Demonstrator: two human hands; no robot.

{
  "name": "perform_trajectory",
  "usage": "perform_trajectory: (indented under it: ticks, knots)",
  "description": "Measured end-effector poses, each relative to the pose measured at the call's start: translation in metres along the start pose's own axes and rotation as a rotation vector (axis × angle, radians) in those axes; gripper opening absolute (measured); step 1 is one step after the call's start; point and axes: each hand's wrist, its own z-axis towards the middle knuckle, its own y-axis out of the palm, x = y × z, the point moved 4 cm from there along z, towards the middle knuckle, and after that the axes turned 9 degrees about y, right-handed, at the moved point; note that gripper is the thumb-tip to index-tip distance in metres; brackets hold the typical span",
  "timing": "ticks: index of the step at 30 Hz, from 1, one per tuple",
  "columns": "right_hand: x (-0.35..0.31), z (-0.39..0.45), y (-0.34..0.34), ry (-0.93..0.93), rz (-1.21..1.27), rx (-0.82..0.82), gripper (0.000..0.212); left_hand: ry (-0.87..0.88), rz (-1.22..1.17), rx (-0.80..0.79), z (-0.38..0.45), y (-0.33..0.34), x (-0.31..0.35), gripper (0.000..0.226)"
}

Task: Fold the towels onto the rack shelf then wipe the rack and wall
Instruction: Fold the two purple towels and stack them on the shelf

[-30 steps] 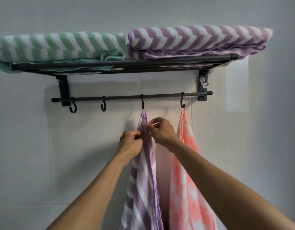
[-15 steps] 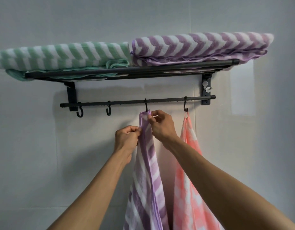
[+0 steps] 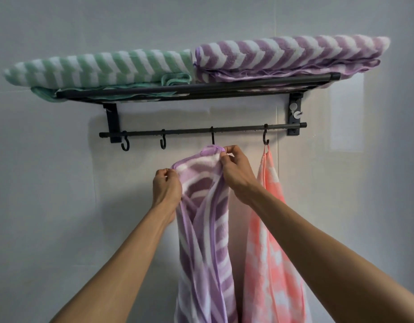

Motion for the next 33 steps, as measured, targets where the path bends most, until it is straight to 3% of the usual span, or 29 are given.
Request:
perform_trajectory:
  ticks: [9, 12, 16, 18, 22, 26, 29, 33]
  knots:
    - [-0.025, -0.068, 0.01, -0.041, -0.139, -0.254, 0.033, 0.019, 0.043, -0.021, -0.015, -0.074, 0.025, 0.022]
    - [-0.028, -0.095, 0.014, -0.055, -0.382, -0.318, 0.035, 0.029, 0.019, 0.019, -0.027, -0.104, 0.037, 0.02]
    - [-0.014, -0.121, 0.016, 0.007, -0.796, -0.21, 0.013, 0.058, -0.013, 0.068, -0.044, -0.148, 0.05, 0.018]
    - [-0.005, -0.145, 0.017, 0.122, -0.793, -0.167, 0.009, 0.059, -0.006, 0.082, -0.055, -0.173, 0.057, 0.018]
    - [0.011, -0.208, 0.019, 0.336, -0.725, -0.119, 0.02, -0.024, 0.042, 0.203, -0.077, -0.239, 0.062, 0.019]
    - [0.015, -0.263, 0.027, 0.482, -0.503, -0.188, 0.03, -0.061, 0.075, 0.27, -0.1, -0.304, 0.057, 0.021]
    - [-0.004, -0.287, 0.043, 0.455, -0.321, -0.226, 0.036, -0.116, 0.145, 0.126, -0.115, -0.331, 0.049, 0.018]
    - [-0.053, -0.304, 0.078, 0.223, -0.355, -0.233, 0.023, -0.12, 0.319, -0.379, -0.155, -0.323, 0.06, 0.06]
